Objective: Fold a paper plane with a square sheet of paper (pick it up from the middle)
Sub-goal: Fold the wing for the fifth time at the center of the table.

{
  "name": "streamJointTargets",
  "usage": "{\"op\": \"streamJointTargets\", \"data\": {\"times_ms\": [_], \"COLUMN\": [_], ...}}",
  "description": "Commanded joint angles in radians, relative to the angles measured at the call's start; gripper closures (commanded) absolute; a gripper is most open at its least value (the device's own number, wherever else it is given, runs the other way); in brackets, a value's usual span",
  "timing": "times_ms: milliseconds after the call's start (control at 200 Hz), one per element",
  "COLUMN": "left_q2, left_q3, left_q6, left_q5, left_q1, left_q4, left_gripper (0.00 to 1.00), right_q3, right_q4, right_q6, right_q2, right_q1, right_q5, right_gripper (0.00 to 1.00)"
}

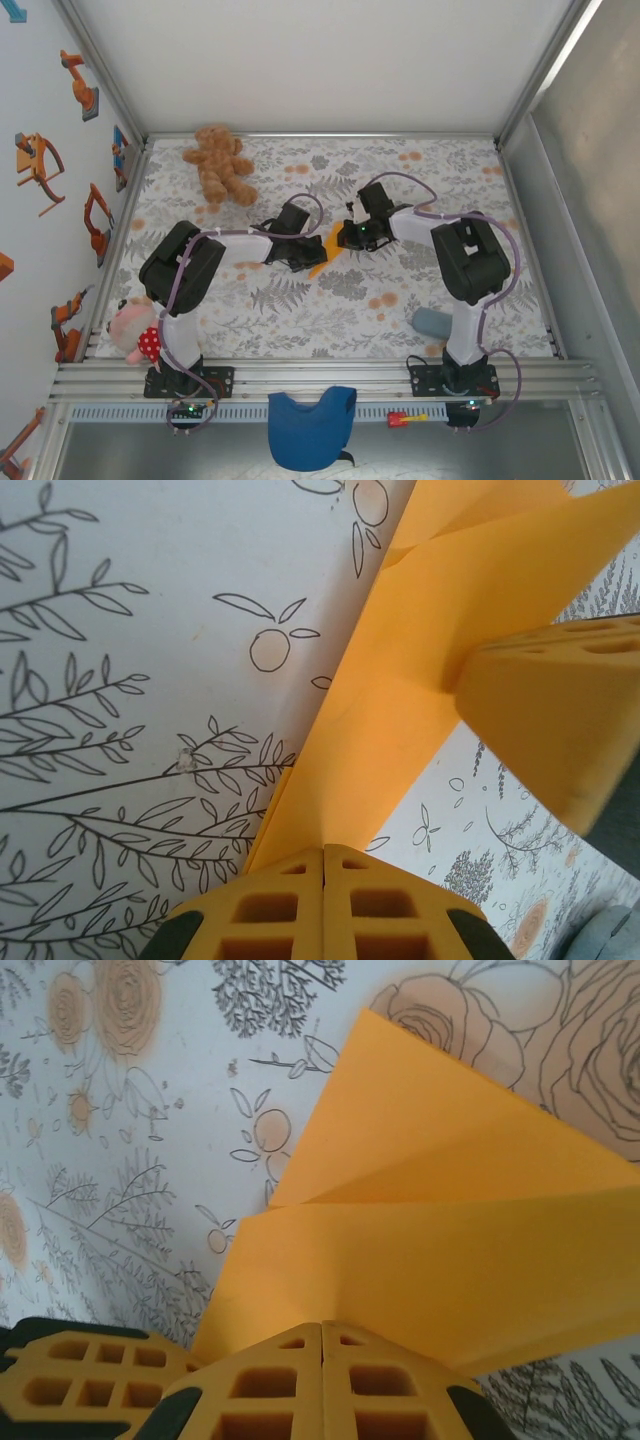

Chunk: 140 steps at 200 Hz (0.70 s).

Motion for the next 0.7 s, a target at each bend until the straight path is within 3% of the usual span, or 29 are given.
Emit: {"op": "streamJointTargets", "data": {"times_ms": [0, 446, 696], "left_q2": [0.018, 0.03, 0.015], "left_q3": [-0.029, -0.021, -0.078], "left_q6": [-0.011, -0.011, -0.036], "left_q5": [-0.031, -0.029, -0.039], "left_q1": [0.004, 0.004, 0.003], "left_q4": [-0.089, -0.11, -0.107], "left_gripper": [0.98, 0.98, 0.99], "right_q3": [0.031, 0.019, -0.012], "right_q4": [-0.049, -0.015, 0.043], "right_q6": [-0.047, -0.025, -0.006], "right_q2": [-0.023, 0.039, 0.066], "right_q1": [0.003, 0.052, -0.024], "right_q5": [0.017, 0.031, 0.087], "right_gripper": [0.97, 0.98, 0.98]}}
